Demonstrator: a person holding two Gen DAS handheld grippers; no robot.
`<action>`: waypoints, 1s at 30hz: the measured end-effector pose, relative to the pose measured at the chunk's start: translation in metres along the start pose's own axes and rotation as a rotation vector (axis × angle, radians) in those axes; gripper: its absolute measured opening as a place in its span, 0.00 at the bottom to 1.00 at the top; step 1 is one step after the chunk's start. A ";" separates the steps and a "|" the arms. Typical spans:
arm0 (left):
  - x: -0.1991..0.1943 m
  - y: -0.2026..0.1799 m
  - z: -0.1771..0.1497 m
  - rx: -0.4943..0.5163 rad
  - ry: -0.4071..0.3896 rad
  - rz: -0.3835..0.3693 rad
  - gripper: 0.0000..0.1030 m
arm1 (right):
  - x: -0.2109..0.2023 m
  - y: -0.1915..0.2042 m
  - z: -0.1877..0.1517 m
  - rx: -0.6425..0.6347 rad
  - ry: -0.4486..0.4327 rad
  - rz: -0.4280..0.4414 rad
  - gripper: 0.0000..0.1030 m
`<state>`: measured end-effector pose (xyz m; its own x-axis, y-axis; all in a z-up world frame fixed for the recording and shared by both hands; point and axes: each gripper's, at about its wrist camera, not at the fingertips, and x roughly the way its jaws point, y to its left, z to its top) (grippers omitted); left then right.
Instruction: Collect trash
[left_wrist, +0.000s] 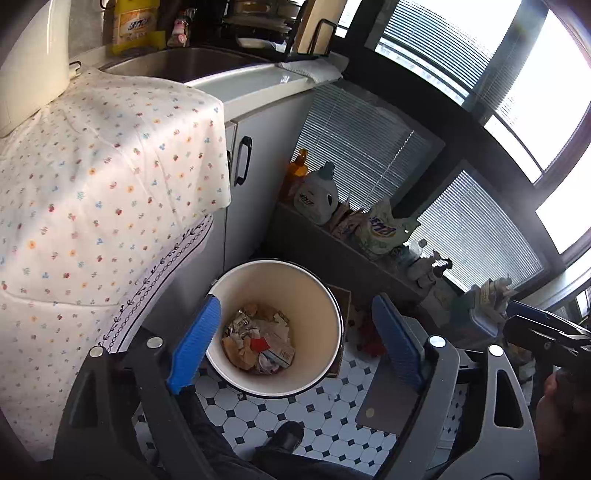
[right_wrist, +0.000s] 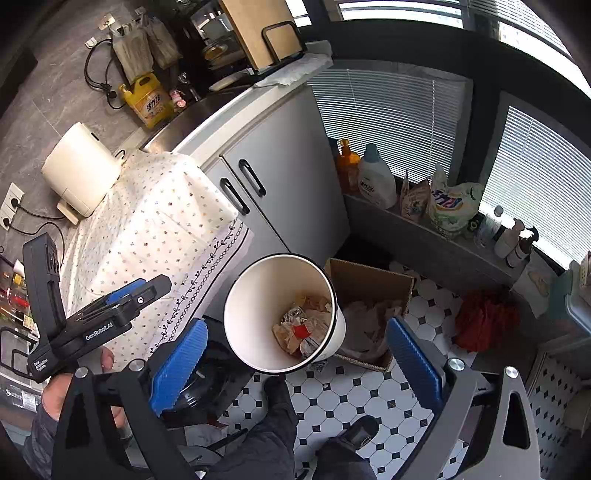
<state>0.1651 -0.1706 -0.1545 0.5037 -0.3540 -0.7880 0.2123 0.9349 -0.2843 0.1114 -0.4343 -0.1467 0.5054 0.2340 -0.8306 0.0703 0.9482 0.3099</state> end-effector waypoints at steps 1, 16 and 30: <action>-0.006 -0.001 0.001 -0.001 -0.009 0.004 0.85 | -0.002 0.004 0.002 -0.009 -0.005 0.008 0.92; -0.106 -0.002 -0.004 -0.021 -0.166 0.098 0.94 | -0.047 0.044 0.015 -0.117 -0.084 0.112 0.92; -0.184 0.029 -0.019 -0.055 -0.289 0.185 0.94 | -0.068 0.113 0.007 -0.240 -0.136 0.179 0.92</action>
<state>0.0626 -0.0781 -0.0285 0.7472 -0.1633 -0.6442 0.0534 0.9810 -0.1867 0.0911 -0.3446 -0.0519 0.6027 0.3864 -0.6982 -0.2271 0.9218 0.3141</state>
